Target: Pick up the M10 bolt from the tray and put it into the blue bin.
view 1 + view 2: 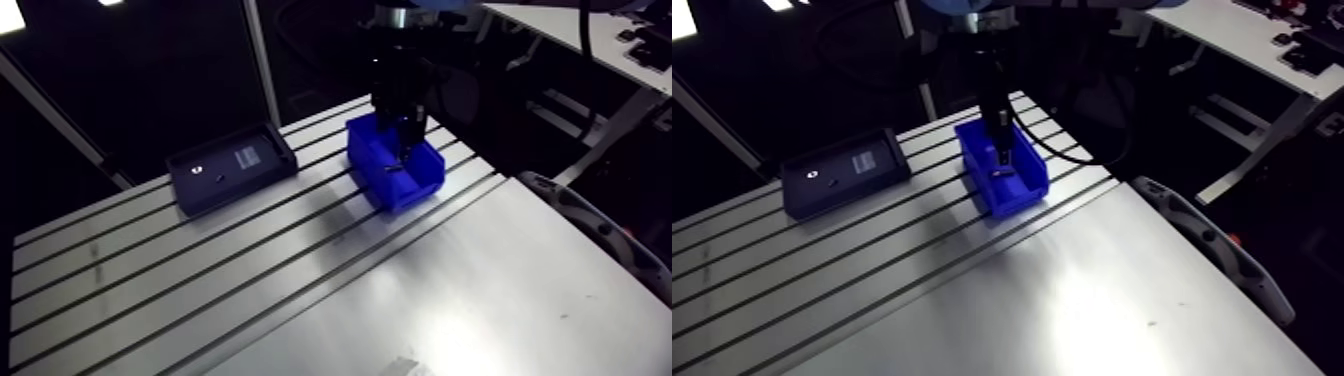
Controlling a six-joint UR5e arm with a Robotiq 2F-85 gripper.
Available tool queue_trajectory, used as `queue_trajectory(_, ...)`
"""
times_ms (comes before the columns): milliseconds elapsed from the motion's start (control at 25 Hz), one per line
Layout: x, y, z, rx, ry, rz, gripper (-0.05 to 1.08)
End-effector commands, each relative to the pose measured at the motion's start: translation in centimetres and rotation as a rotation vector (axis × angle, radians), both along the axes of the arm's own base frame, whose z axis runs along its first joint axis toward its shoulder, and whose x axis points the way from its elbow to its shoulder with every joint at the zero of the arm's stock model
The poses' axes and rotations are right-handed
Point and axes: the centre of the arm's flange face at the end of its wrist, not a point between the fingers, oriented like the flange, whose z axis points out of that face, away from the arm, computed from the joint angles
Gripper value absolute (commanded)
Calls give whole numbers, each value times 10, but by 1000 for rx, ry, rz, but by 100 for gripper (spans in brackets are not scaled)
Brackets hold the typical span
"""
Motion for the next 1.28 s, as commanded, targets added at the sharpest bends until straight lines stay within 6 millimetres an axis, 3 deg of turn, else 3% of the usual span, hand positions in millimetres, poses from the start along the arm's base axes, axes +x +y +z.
queue_trajectory(40,4,-7,70,15,26,1,1)
queue_trajectory(320,15,-35,174,26,61,-116,1)
queue_trajectory(480,11,-55,199,57,84,-275,1)
queue_trajectory(720,-2,-149,237,105,139,-563,1)
queue_trajectory(960,-7,-250,253,126,149,-833,1)
queue_trajectory(1280,-6,-304,290,107,184,-1132,1)
